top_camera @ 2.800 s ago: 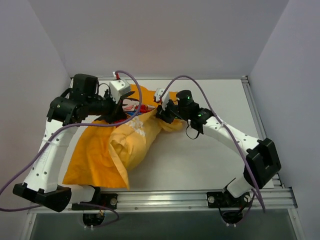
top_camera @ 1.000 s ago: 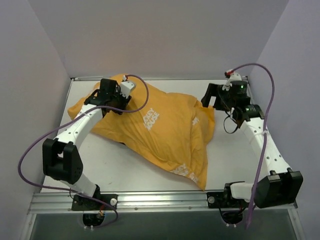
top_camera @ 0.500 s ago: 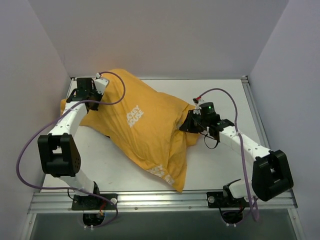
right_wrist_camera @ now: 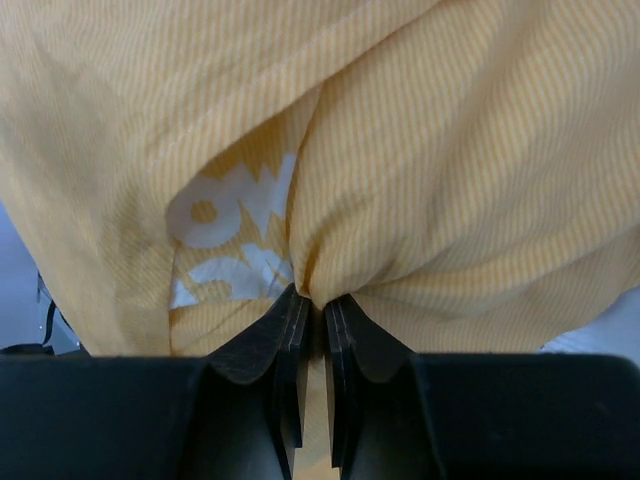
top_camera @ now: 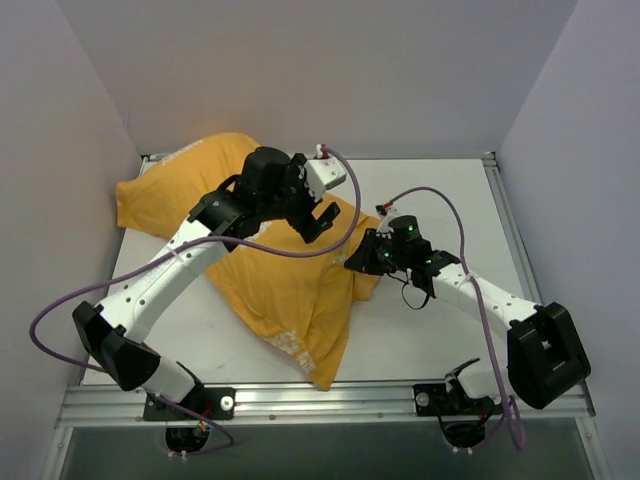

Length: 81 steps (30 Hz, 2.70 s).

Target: Remove the pillowcase from the pillow

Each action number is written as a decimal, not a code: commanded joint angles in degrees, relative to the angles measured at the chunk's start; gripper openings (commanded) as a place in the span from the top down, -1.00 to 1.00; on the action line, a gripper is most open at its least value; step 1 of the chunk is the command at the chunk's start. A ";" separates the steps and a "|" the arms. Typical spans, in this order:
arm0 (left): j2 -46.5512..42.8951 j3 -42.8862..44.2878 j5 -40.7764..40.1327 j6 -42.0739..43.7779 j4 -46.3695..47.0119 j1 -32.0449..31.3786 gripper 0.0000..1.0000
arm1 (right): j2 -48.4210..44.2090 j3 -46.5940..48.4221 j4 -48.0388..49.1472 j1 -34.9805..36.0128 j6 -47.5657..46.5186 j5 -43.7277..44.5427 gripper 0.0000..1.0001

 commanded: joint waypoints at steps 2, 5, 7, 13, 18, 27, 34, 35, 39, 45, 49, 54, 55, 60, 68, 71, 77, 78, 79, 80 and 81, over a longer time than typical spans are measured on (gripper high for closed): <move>6.99 -2.18 -5.47 -2.86 -3.50 -3.83 -0.96 | -3.64 -5.29 6.94 -2.74 5.18 -2.28 0.77; 9.53 -2.46 -6.98 -2.07 -1.92 -7.27 -0.96 | -4.61 -7.31 8.80 -2.91 6.86 -1.76 0.74; 12.08 -1.58 -8.82 -1.98 -1.57 -9.38 -0.96 | -5.05 -8.02 9.07 -3.09 7.31 -1.49 0.64; 11.57 -3.93 -13.40 -3.92 1.68 -7.89 -0.32 | -6.90 -8.55 6.97 -3.88 7.05 -0.70 0.59; 10.59 -6.49 -15.51 -2.78 3.18 -7.46 -0.02 | -7.16 -8.46 4.68 -4.58 6.17 -0.44 0.81; 10.52 -6.50 -20.69 -1.63 3.53 -4.47 0.95 | -12.77 -11.35 -1.12 -7.30 4.67 2.02 1.00; 4.27 -8.08 -20.87 1.09 5.38 5.72 0.95 | -20.34 -20.40 -5.25 -16.79 4.06 2.73 1.00; 3.49 -8.25 -20.96 1.53 5.38 6.43 0.95 | -20.70 -21.02 -5.34 -17.06 4.14 3.07 1.00; 1.72 -10.88 -20.87 3.37 6.69 10.47 0.95 | -21.66 -24.97 -3.44 -20.31 5.01 3.70 1.00; -1.01 -16.16 -11.21 1.37 6.44 8.72 0.95 | -15.26 -19.90 -4.28 -21.02 2.31 3.96 0.77; -0.30 -17.31 -10.68 0.22 7.13 6.35 0.95 | -14.63 -10.59 -12.00 -20.14 -1.74 4.73 -0.10; 0.84 -16.70 -8.74 -1.10 7.05 4.24 0.95 | -21.40 1.19 -20.54 -15.14 -3.16 12.21 -0.35; 1.01 -16.52 -8.66 -1.28 7.05 4.06 0.95 | -21.66 3.21 -20.03 -11.65 -2.45 14.05 -0.39; 1.46 -15.99 -9.71 -1.10 7.05 3.80 0.95 | -15.79 3.06 -10.56 -4.67 2.81 15.12 -0.67; 1.19 -15.11 -10.15 -0.58 6.26 3.97 0.95 | -3.91 -0.88 -6.13 -5.29 1.68 16.08 0.17; 1.37 -14.67 -11.55 0.12 5.99 4.15 0.95 | -8.21 -6.41 -6.13 -8.43 2.39 16.79 0.32; 1.37 -14.23 -12.78 1.53 5.64 5.20 0.95 | -10.60 -14.95 -3.86 -17.23 1.07 15.82 0.62; 1.28 -14.23 -13.05 1.80 5.82 5.29 0.95 | -9.72 -16.18 -2.81 -17.94 0.98 16.26 0.65; 1.11 -14.41 -13.14 1.97 5.73 5.38 0.95 | -7.36 -16.63 -1.66 -18.21 0.98 16.78 0.73; 1.02 -14.67 -13.05 2.32 5.73 5.47 0.95 | -5.86 -16.81 1.22 -18.38 1.15 16.61 0.78; 1.02 -14.76 -12.96 2.59 5.64 5.47 0.95 | -4.37 -16.81 2.99 -18.47 1.33 16.09 0.91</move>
